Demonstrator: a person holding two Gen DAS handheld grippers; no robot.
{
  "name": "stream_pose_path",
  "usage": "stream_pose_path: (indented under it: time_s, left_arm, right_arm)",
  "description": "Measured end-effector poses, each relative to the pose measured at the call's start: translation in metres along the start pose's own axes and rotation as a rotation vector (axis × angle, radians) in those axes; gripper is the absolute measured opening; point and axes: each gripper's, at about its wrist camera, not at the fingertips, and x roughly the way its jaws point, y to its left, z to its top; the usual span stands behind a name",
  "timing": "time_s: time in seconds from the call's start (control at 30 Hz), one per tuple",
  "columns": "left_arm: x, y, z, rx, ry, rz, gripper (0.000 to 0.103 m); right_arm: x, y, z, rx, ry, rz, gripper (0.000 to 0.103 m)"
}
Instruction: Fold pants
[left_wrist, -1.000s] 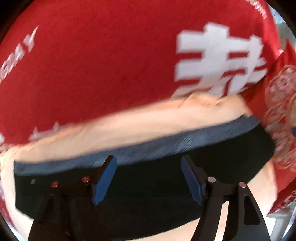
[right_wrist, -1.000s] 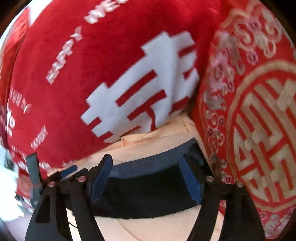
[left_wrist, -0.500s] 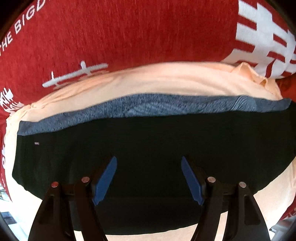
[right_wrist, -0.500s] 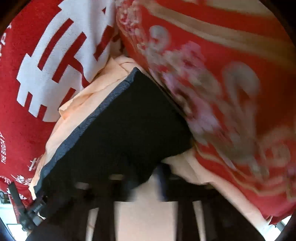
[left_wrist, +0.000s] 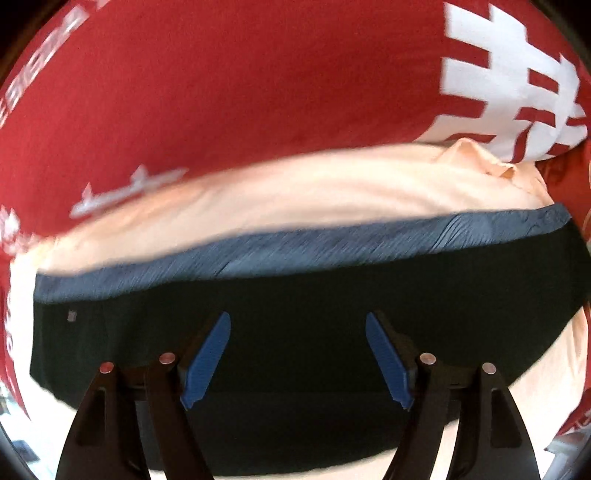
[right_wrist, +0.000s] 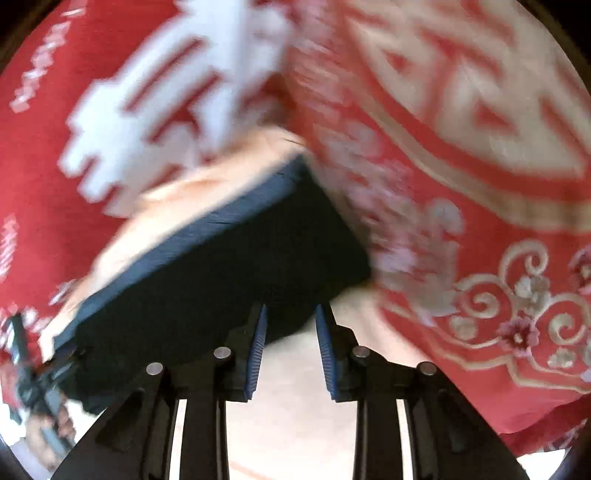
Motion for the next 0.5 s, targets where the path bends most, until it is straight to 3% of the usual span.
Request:
stream_pose_path:
  time_s: [0.17, 0.27, 0.4, 0.5]
  left_arm:
    - [0.041, -0.016, 0.023, -0.023, -0.006, 0.04, 0.078]
    - [0.048, 0.002, 0.03, -0.074, -0.048, 0.041, 0.087]
    - [0.062, 0.038, 0.041, -0.136, -0.026, 0.08, 0.087]
    - [0.057, 0.069, 0.048, -0.184, -0.003, 0.139, 0.087]
  right_arm:
    - [0.049, 0.074, 0.015, -0.209, 0.071, 0.11, 0.031]
    - [0.096, 0.101, 0.023, -0.296, 0.111, 0.099, 0.031]
    - [0.114, 0.088, 0.038, -0.336, 0.067, 0.069, 0.021]
    - [0.11, 0.057, 0.059, -0.303, 0.028, -0.035, 0.021]
